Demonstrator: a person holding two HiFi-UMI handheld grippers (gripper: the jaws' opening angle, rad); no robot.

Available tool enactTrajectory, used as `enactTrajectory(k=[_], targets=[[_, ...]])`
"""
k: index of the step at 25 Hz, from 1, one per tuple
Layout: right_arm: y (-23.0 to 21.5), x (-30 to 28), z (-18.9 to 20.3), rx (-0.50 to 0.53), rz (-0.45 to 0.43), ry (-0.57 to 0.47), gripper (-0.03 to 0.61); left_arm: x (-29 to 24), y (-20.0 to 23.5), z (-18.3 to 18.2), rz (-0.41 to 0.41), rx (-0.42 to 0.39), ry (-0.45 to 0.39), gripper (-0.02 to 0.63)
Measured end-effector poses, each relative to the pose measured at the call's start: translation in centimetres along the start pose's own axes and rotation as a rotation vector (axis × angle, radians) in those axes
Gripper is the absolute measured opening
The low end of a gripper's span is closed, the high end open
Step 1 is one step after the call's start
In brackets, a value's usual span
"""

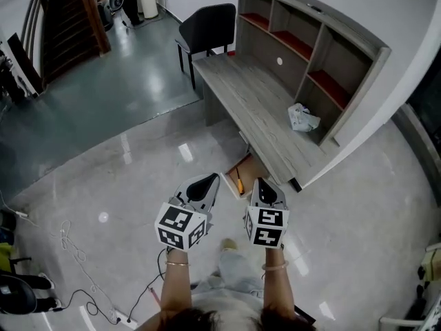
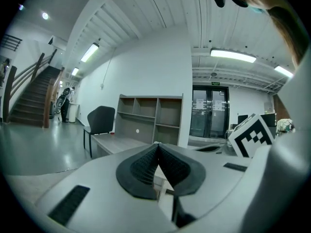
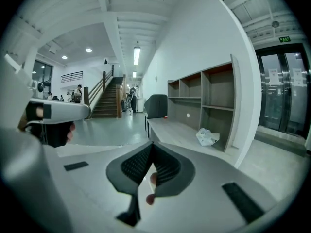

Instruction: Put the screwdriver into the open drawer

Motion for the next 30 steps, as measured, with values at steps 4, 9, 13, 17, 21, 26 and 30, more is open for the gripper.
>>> enactTrajectory(k=[4, 9, 13, 17, 21, 26, 30], targets=[[0.4, 2.8, -0.5, 0.021, 0.007, -0.037, 0.026, 1.7, -1.9, -0.2, 0.008, -0.018, -0.013, 0.015], [0.7, 6.0, -1.1, 0.043, 0.025, -0.081, 0.026, 3.5, -4.2, -0.4, 0.027, -0.044, -0.030, 0.015], [0.9, 8.3, -1.3, 0.051, 0.036, -0.107, 0.026, 5.1, -5.8, 0.0, 0.037, -0.062, -0.036, 0.015], [1.4, 10.3, -1.3, 0.064, 0.042, -0.123, 0.026, 6.8, -6.7, 0.4, 0.031, -0.064, -0.048, 0.015], [1.9, 12.2, -1.5, 0.063, 0.049, -0.139, 0.026, 8.5, -7.3, 0.9, 0.020, -0.060, -0.053, 0.015], [2.6, 14.1, -2.0, 0.072, 0.041, -0.157, 0.026, 10.3, -8.0, 1.4, 0.015, -0.070, -0.052, 0.015], [2.9, 15.1, -2.3, 0.097, 0.053, -0.162, 0.026, 11.2, -8.5, 1.5, 0.016, -0.078, -0.060, 0.015]])
Point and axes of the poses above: the fingertips, and each gripper's own axes: x backward along the fingers, y to its left, z out of its underside, the point moved 7 cm from there along x, backward along the fingers, and after that the axes turned 15 degrees about x, right-handed, at the moved point
